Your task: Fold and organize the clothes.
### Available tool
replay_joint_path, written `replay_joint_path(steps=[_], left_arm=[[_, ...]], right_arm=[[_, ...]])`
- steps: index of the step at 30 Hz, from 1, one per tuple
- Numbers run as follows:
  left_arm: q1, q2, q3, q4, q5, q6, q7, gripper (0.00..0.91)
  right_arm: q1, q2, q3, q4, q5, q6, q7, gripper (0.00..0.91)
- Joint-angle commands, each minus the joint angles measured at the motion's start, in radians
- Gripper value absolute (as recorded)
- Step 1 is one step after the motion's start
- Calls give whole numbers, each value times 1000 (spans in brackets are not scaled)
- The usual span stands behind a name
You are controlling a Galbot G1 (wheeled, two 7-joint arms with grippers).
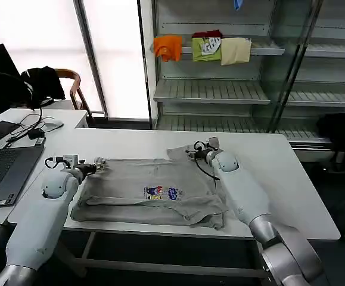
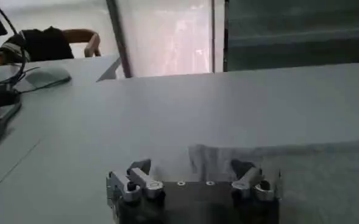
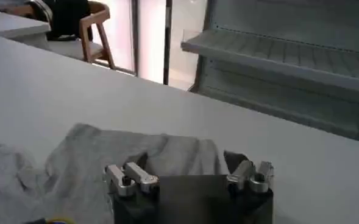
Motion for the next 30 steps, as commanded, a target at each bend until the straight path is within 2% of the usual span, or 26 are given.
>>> replay_joint_path(steps=[1,17,30], left_arm=[[-1,5,-9,19,4,1,35,20],[7,17,-7,-49,-22,-9,53,10],[38,34,10,-207,-95,-26,40,10]], right_arm=[[-24,-16,-7,18,-11,-19,-6,0],[-32,-45,-7,93,-3,-14,-24,0],[-66,-134,-46,358,131,-80,21,0]])
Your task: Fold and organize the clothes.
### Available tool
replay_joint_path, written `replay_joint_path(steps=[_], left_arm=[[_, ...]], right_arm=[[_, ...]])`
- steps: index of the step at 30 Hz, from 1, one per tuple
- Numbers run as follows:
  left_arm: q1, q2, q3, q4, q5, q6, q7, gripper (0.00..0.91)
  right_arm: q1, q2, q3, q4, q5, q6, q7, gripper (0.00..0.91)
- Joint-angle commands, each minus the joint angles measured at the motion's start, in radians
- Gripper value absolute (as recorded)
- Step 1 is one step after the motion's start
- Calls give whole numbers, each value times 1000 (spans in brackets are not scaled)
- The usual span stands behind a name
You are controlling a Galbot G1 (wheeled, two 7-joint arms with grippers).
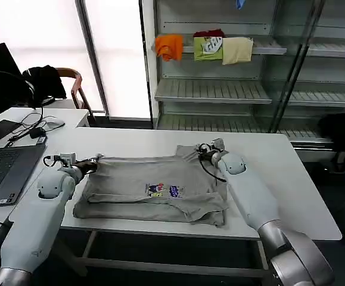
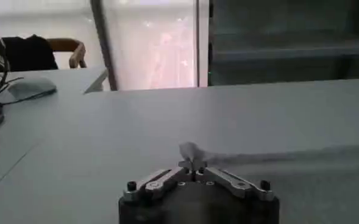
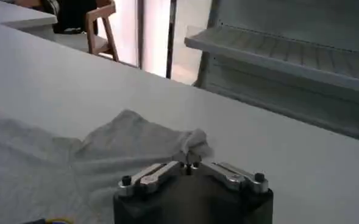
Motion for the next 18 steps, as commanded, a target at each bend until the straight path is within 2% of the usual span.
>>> replay_joint_path(steps=[1,9,18], left_arm=[[24,7,6,-123,-36,-9,0,10],[54,24,-6,-162,-36,-17,-9,0],[197,82,-67,-294,-53,-24,-14,0]], right_arm=[[-27,-64,-28,215,88,-26,20,0],[-52,-82,-27,275,95,-26,38,0],[-125,-178,-30,503,200,-56,76,0]])
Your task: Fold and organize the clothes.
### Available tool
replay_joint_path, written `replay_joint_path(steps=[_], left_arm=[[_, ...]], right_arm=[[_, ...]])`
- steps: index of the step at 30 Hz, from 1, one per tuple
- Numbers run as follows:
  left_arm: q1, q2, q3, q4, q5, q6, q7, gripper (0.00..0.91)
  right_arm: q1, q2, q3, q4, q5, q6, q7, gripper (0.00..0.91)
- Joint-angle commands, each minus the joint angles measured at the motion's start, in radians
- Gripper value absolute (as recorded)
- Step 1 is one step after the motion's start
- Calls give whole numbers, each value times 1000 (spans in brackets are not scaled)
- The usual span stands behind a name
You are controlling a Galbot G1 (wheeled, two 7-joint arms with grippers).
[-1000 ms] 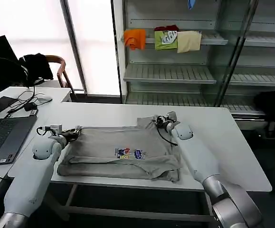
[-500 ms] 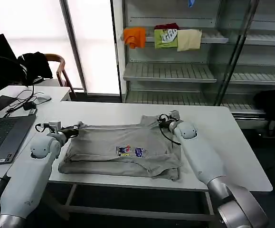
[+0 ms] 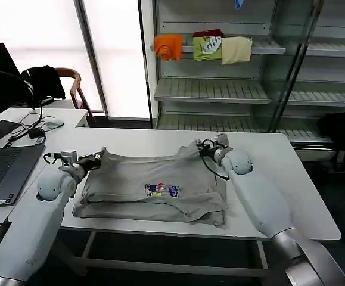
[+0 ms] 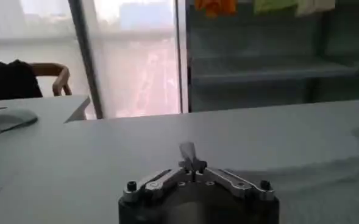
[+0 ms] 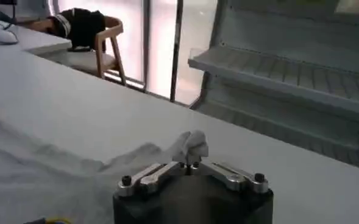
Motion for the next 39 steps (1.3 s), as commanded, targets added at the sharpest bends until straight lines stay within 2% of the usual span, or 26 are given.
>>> replay_joint_path(steps=[1,5,13,20,31,39], left_arm=[[156,46,-56,-178,-21,-11,-12,0],[233,57,-86,-264,-19,-10,-35,0],[395,51,-160,-440,-15,3,-109,10],[437,23,-183,-496,6,33,-236,10],[472,12,-189,-481,68,33,-288,20],[480,6,-180,-482,83,34,-326,20]], right_arm=[[-74,-92,0,245,94,-23,32,0],[-149,-130,24,359,122,-40,56,0],[-355,-226,65,564,121,-39,60,0],[-446,-290,102,666,119,-39,68,0],[-535,-322,152,718,101,-29,63,0],[-592,-307,155,733,76,-13,64,0]])
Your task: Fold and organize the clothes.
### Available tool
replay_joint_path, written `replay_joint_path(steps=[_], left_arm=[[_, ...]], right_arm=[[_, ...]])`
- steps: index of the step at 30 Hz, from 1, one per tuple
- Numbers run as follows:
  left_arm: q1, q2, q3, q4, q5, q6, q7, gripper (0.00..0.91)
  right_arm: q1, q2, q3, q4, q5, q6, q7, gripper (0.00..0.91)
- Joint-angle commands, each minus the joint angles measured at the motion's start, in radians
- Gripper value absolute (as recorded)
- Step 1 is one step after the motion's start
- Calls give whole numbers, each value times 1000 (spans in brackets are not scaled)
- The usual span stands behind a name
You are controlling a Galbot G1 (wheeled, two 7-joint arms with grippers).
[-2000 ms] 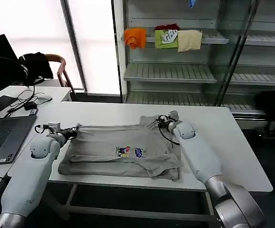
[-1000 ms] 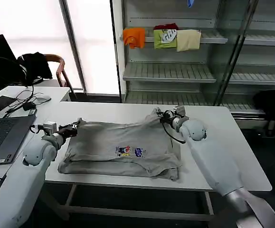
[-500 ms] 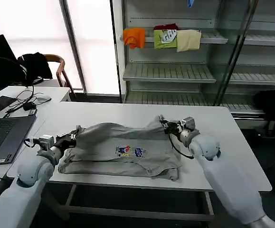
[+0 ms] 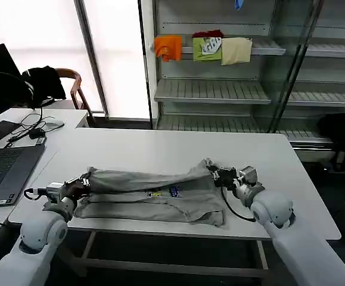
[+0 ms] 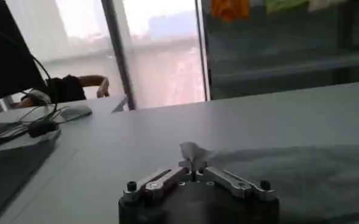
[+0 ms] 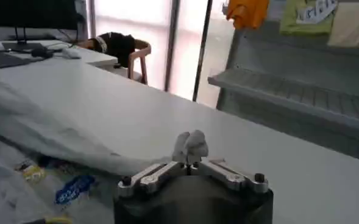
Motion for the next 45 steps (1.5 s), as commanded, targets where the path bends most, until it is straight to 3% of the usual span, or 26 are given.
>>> replay_joint_path(steps=[1,21,30,32,36,37,38,39,40,41,42,45], left_arm=[[44,-5,-2,-34,43,5,-60,20],[54,-17,16,-19,64,4,-57,20],[75,-20,20,-17,95,4,-60,20],[78,-20,21,-17,98,4,-60,20],[86,-17,22,-20,109,4,-59,20],[87,-17,22,-20,111,4,-59,40],[88,-16,22,-19,118,5,-59,81],[91,-12,23,-19,124,5,-58,262],[92,-9,23,-19,135,5,-56,383],[96,-2,24,-21,147,5,-51,695],[100,7,24,-22,153,5,-45,887],[107,36,21,-28,172,5,-30,907]], right_arm=[[-93,-8,19,58,-14,6,4,0],[-204,23,64,72,-32,44,90,0],[-219,58,43,52,-30,44,210,0],[-219,65,37,48,-27,42,252,60],[-218,80,27,49,-19,13,350,71],[-218,83,25,50,-16,2,363,131],[-218,85,24,52,-12,-9,383,232],[-220,87,24,58,-11,-21,396,625],[-221,87,24,61,-10,-23,403,836],[-223,88,24,65,-9,-23,415,907],[-226,88,23,76,-9,-23,426,907],[-227,86,25,104,0,-19,433,907]])
